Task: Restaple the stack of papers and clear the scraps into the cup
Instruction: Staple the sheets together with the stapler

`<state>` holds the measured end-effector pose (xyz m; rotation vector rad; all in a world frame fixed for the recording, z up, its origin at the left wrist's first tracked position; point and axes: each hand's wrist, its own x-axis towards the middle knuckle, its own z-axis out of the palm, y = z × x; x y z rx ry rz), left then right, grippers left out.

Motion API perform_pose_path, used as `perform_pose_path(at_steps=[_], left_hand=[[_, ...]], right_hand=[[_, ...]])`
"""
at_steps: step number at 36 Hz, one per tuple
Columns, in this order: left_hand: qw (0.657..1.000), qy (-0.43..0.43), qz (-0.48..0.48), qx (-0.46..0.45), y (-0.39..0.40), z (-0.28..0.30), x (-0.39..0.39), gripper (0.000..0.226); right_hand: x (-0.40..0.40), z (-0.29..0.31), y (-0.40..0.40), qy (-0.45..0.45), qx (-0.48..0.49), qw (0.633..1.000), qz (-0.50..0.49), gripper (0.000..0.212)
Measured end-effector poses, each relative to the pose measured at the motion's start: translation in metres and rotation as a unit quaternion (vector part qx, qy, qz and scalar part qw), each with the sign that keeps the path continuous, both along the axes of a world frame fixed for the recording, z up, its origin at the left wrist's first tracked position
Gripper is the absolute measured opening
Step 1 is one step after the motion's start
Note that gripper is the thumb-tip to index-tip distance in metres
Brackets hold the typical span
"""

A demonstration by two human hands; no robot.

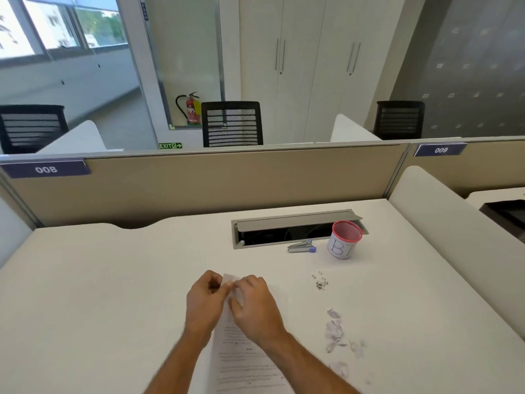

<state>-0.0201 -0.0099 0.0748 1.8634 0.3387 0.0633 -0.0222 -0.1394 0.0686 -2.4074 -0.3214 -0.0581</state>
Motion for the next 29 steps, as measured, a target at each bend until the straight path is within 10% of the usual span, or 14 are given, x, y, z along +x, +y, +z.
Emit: perform_pose_path(at_steps=[14,29], left_hand=[[0.997,-0.061,0.043,-0.027,0.001,0.056,-0.024,0.029],[0.984,-0.177,-0.002,0.032,-0.007,0.103,-0.048,0.048]], right_hand=[[-0.044,0.054,0.018,-0.041,0.046,0.997,-0.055,0.059],[-0.061,0.108,0.012,0.003,0.246,0.966,-0.078,0.027]])
